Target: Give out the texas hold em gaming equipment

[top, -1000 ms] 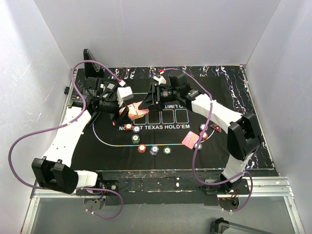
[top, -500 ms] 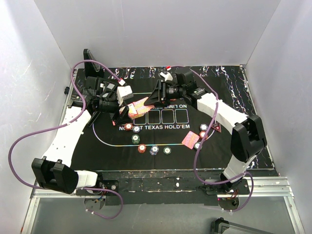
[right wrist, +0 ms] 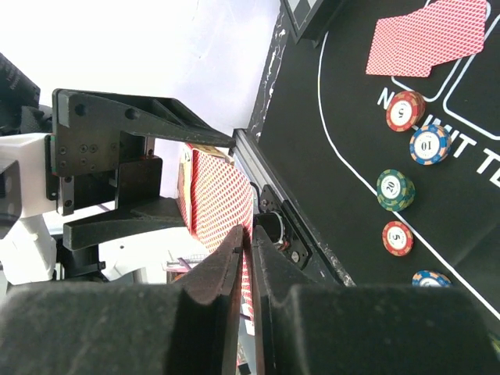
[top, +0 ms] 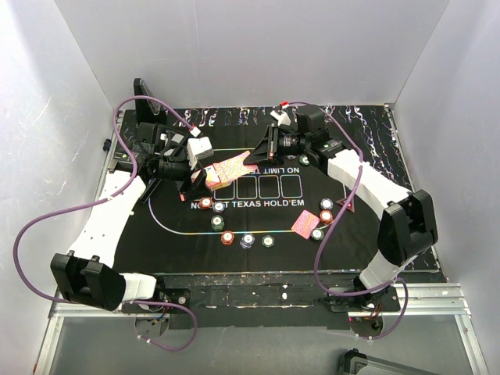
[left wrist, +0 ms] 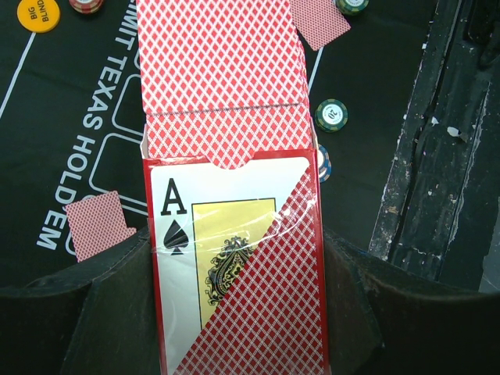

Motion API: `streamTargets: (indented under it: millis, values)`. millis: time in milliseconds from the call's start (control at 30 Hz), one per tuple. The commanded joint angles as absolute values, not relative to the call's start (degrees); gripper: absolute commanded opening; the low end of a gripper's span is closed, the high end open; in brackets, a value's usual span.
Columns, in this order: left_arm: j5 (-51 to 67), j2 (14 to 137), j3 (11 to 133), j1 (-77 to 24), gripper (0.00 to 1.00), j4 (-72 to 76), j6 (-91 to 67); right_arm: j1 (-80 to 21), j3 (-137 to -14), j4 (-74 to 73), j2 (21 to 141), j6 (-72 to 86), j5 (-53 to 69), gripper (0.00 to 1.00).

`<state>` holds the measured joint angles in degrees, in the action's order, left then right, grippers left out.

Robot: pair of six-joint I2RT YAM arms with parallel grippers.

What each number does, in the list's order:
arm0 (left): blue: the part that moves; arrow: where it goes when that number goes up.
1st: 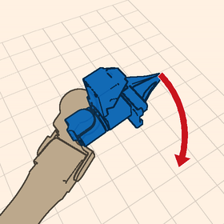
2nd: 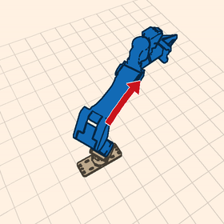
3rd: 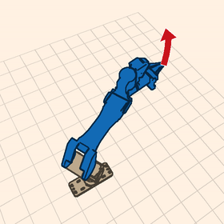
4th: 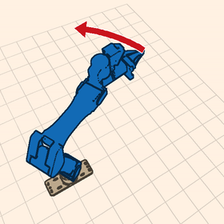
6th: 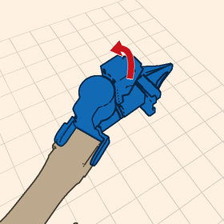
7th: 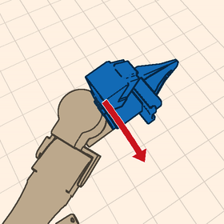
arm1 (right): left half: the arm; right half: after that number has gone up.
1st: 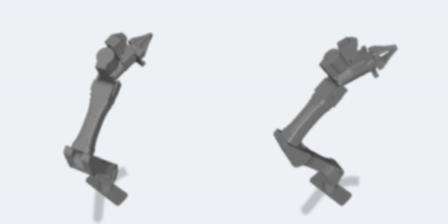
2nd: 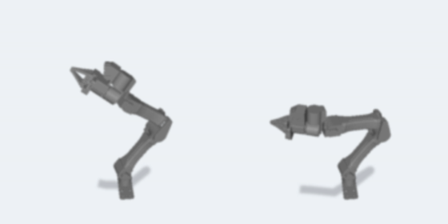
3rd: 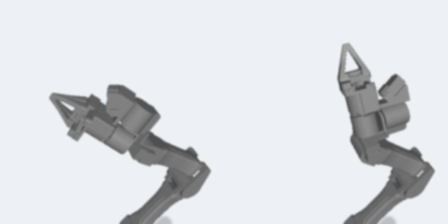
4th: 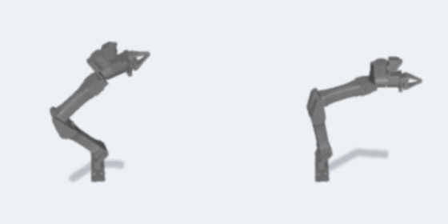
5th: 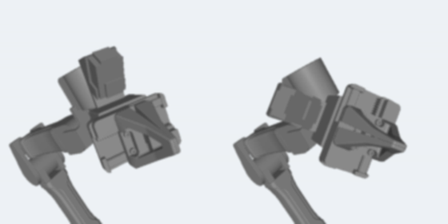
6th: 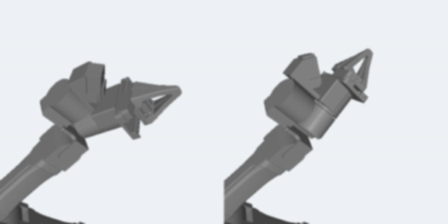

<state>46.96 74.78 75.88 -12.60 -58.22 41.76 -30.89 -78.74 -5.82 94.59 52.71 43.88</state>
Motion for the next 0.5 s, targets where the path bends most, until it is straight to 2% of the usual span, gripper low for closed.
streamTargets:
  millis: [0, 133, 467]
  values:
    - [49.7, 73.6, 78.0, -12.8, 0.0, -56.4, 41.7, -28.7, -77.8, -4.6, 90.9, 52.6, 44.3, 0.11]
    - [49.7, 73.7, 77.9, -12.7, 0.0, -56.4, 41.7, -26.5, -77.8, -3.5, 89.9, 53.5, 44.8, 0.02]
    - [49.7, 73.4, 77.8, -12.7, 0.0, -56.5, 41.7, -14.8, -79.4, 1.4, 92.4, 56.4, 43.7, 0.01]
